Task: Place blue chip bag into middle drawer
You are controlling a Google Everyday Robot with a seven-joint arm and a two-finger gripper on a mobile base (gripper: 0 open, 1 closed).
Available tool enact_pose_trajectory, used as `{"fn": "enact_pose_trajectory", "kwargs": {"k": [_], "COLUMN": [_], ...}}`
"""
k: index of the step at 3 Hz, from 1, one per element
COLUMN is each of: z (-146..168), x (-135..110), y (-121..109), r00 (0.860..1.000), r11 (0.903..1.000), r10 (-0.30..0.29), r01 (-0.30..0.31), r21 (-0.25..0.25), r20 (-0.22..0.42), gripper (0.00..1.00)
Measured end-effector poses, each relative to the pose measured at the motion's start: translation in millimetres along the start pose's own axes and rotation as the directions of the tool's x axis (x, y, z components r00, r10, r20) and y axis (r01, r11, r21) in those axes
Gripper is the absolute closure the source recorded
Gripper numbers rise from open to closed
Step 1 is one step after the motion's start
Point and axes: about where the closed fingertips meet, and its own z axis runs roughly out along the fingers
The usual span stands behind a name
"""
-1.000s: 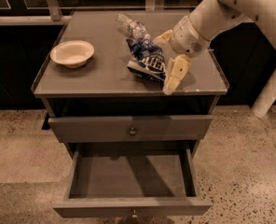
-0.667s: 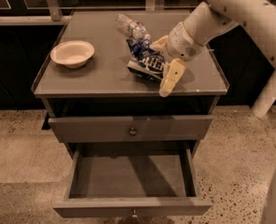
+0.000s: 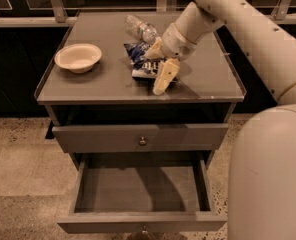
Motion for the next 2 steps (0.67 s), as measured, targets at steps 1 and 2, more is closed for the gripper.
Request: {"fn": "enact_pose_trajectory", "kwargs": {"k": [1, 2], "z": [-0.1, 0.0], "x": [-3.9, -3.9], "y": [-3.5, -3.5], "r00": [1.0, 1.0], "r11": [1.0, 1.0], "r10": [-0.007, -0.007], "r01": [0.007, 0.007], "r21": [0.004, 0.004], "r20": [0.003, 0.003], "gripper": [0.39, 0.62]}}
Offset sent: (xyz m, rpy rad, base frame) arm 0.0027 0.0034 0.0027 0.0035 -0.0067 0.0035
